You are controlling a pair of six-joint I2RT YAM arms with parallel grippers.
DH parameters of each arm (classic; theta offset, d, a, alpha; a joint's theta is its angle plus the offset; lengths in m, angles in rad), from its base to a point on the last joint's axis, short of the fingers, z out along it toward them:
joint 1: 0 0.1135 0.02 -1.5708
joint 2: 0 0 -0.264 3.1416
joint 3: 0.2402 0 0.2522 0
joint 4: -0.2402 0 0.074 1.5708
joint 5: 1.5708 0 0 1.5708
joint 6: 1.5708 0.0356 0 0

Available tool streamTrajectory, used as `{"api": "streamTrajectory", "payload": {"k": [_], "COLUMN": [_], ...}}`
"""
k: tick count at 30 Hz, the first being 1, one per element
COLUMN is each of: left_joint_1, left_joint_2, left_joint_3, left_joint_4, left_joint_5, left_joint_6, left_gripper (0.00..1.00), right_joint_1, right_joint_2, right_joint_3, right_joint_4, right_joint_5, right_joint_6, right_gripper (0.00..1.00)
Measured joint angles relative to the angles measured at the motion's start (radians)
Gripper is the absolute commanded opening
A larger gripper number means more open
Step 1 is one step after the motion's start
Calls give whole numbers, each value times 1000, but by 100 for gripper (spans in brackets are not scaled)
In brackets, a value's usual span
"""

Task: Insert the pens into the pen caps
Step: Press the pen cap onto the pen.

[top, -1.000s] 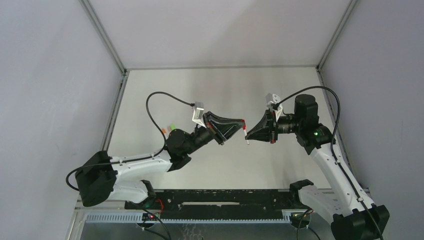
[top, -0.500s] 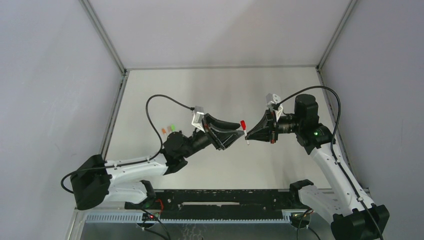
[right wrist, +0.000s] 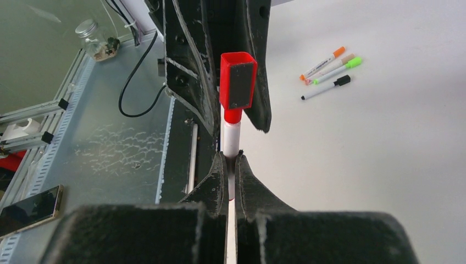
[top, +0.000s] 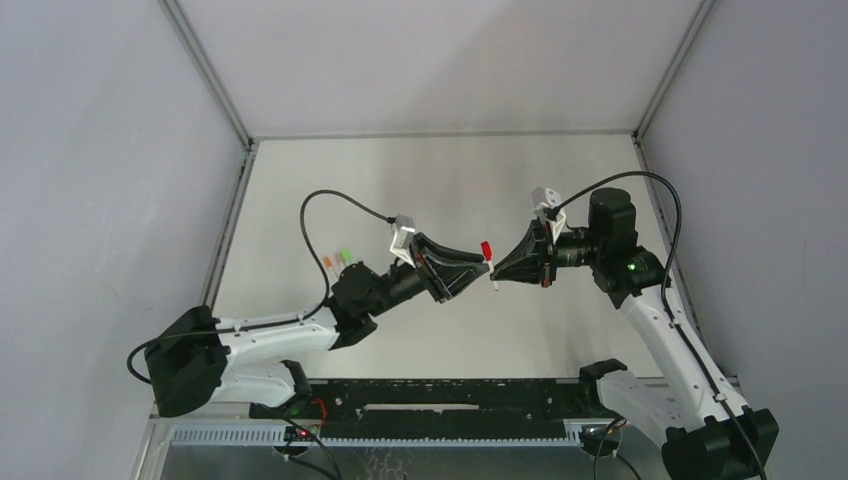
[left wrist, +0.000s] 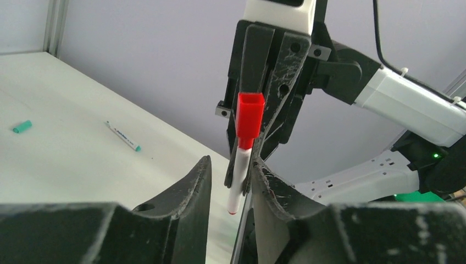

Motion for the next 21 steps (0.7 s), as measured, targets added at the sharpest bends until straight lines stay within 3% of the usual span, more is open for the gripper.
{"api": "streamTrajectory", "payload": {"k": [21], "left_joint_1": [-1], "left_joint_2": [61], "left_joint_3": [2], "left_joint_4": [45], "left_joint_5": [52], "left_joint_6": [-13], "left_gripper": [30], "right_joint_1": [2], "right_joint_2": [10], "right_joint_3": [0], "right_joint_4": [0], "right_joint_5": [-3], "right_joint_6": [-5], "right_gripper": [0]}}
